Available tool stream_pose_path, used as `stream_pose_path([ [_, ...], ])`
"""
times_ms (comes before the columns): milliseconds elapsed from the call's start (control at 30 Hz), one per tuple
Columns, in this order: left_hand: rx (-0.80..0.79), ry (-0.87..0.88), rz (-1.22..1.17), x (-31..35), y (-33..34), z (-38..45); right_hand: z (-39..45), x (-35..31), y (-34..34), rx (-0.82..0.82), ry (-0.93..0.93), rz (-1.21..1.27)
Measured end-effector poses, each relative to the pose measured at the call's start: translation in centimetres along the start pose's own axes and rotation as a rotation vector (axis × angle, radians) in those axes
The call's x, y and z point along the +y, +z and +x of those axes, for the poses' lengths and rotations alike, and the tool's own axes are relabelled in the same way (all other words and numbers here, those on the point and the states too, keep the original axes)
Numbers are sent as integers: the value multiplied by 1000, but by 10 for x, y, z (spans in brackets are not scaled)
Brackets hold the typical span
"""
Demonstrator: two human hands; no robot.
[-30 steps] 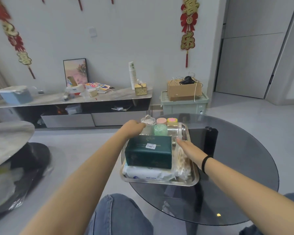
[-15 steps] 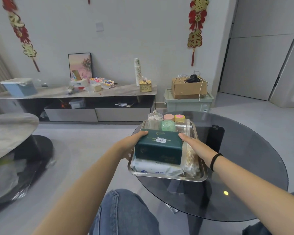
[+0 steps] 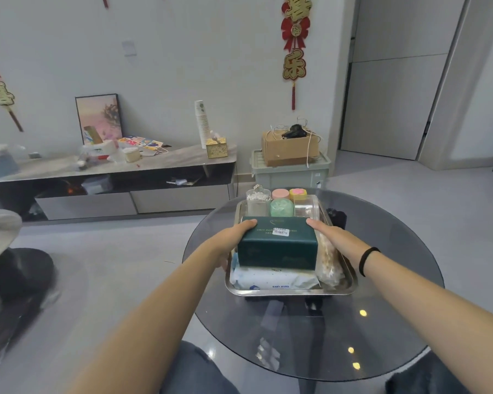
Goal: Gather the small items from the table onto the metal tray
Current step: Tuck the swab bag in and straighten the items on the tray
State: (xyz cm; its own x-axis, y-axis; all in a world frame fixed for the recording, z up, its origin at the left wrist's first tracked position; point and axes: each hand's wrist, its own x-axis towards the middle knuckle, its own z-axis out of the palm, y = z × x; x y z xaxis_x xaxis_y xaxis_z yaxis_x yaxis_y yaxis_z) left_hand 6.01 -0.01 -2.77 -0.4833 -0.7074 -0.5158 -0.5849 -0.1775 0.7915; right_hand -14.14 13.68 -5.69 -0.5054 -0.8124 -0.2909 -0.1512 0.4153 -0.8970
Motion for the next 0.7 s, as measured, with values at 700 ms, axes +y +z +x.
stream_pose_path([
  [700,-88,44,14,94,113,75,56,20,-129,170,46,-2],
])
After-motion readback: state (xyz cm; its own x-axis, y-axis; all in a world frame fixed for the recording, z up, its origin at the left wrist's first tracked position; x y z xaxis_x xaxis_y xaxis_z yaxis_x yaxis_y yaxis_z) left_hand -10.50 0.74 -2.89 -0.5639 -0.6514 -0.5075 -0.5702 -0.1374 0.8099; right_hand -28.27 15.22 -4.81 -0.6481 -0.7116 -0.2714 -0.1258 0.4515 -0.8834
